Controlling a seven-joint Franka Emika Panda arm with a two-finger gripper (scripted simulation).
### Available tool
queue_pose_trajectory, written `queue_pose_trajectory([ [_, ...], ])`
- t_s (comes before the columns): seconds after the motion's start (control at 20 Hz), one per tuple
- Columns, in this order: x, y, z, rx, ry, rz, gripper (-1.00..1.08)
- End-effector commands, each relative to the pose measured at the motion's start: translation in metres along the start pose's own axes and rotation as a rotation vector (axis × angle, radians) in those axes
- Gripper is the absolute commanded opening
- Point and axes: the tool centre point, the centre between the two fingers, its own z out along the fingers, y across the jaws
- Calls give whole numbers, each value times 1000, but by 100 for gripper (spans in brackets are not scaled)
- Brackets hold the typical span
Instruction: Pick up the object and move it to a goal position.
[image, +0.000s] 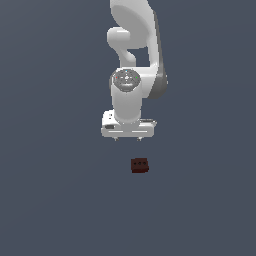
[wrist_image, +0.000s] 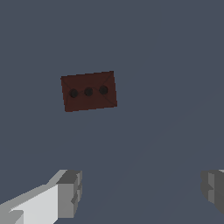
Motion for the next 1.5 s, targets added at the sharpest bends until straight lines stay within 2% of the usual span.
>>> queue_pose_trajectory([
  [0.0, 0, 0, 0, 0, 0, 0, 100],
  [0.85, 7, 8, -1, -16, 20, 21, 100],
  [1.45, 16, 2, 6, -9, 22, 186, 100],
])
